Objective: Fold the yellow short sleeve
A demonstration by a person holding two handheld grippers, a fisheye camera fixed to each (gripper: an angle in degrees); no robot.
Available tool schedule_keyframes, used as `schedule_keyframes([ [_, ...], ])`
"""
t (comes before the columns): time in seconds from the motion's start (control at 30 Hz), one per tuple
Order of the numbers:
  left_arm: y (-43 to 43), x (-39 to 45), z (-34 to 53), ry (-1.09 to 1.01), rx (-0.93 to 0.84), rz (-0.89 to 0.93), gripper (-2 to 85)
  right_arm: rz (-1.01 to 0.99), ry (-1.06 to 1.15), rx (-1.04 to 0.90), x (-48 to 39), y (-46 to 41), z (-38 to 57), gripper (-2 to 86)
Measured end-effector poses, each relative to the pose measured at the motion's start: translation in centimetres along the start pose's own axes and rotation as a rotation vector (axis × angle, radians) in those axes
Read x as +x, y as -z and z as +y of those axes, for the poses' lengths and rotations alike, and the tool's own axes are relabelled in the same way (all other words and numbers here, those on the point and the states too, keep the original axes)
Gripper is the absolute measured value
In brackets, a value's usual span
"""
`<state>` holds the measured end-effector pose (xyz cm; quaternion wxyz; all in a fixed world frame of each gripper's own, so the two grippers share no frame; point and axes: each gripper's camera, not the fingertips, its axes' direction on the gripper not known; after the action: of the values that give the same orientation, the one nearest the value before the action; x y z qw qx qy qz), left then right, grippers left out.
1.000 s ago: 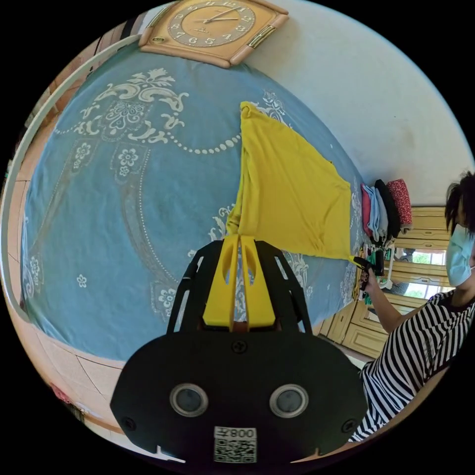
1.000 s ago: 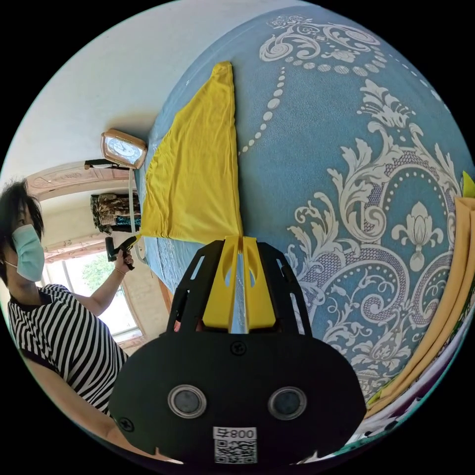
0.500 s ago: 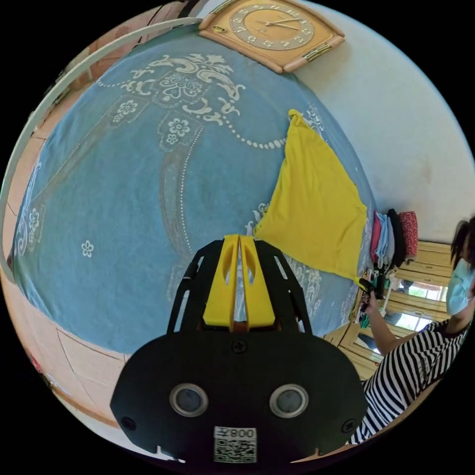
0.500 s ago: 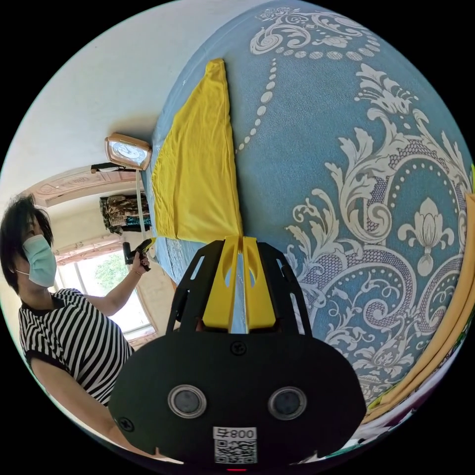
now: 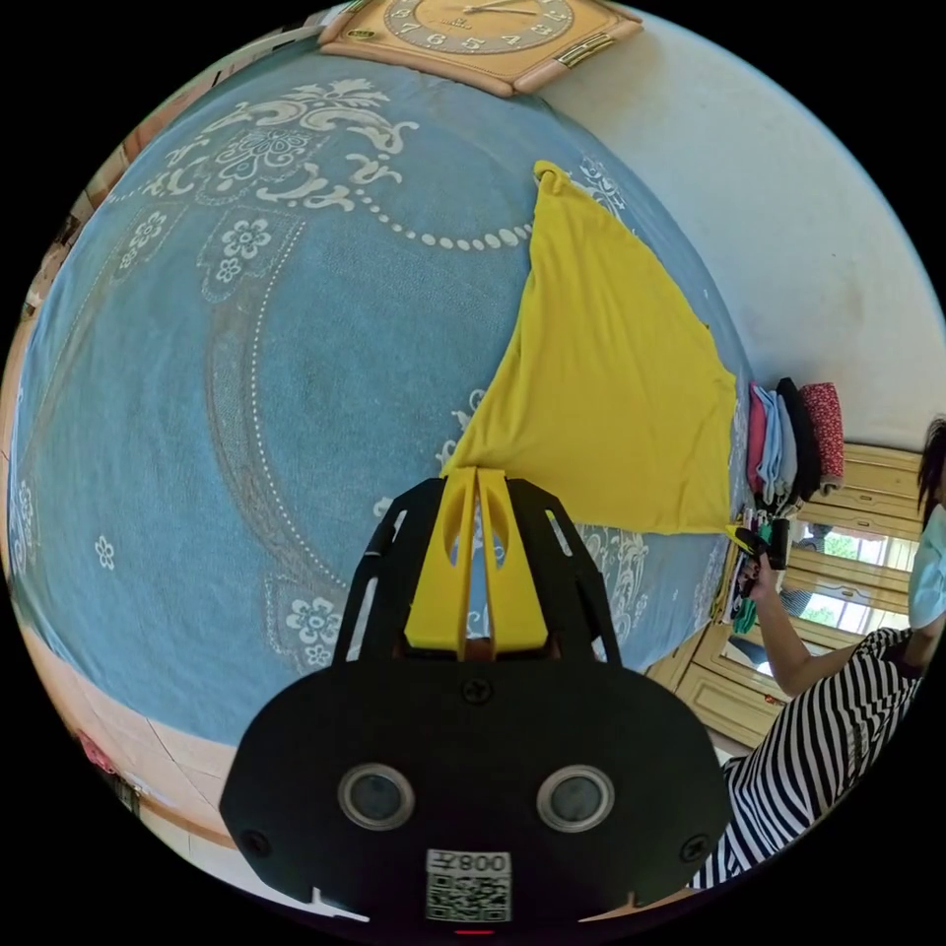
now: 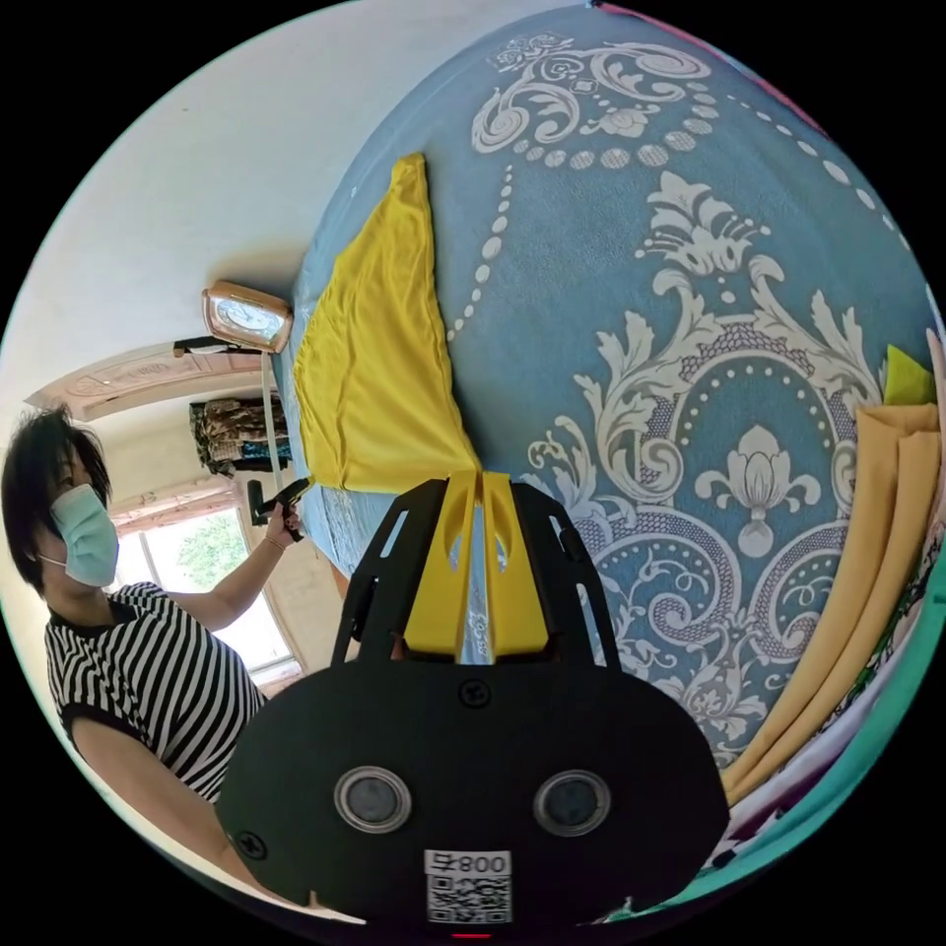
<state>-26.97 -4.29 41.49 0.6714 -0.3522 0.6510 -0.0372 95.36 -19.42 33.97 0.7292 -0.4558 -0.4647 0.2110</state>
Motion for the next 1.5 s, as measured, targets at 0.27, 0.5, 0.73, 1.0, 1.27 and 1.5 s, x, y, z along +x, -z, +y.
schedule_keyframes([
  [0.27, -5.7, 2.8, 2.3, -0.098, 0.009, -0.093, 1.0, -0.025, 0.017, -0.043, -0.3, 0.3, -1.1, 0.6],
  [0.5, -17.7, 19.1, 7.0, -0.650, -0.060, 0.186, 5.4, -0.042, 0.011, -0.021, -1.4, 0.6, -1.7, 0.6],
  [0.73, -32.1, 35.2, 12.2, -1.164, -0.051, 0.166, 7.7, -0.090, 0.027, -0.023, -2.1, 1.1, -2.4, 0.7],
  [1.0, -41.5, 41.1, 18.3, -1.415, 0.081, -0.205, 3.5, -0.128, 0.030, -0.028, -3.0, 0.7, -3.6, 1.0],
  [1.27, -41.2, 38.6, 17.2, -1.147, 0.100, 0.034, 0.9, -0.233, 0.017, 0.094, -3.6, 1.3, -5.3, 3.1],
  [1.5, -42.2, 37.8, 17.4, -1.066, 0.081, 0.117, 0.7, -0.243, -0.046, 0.166, -4.3, -1.1, -12.0, 9.9],
])
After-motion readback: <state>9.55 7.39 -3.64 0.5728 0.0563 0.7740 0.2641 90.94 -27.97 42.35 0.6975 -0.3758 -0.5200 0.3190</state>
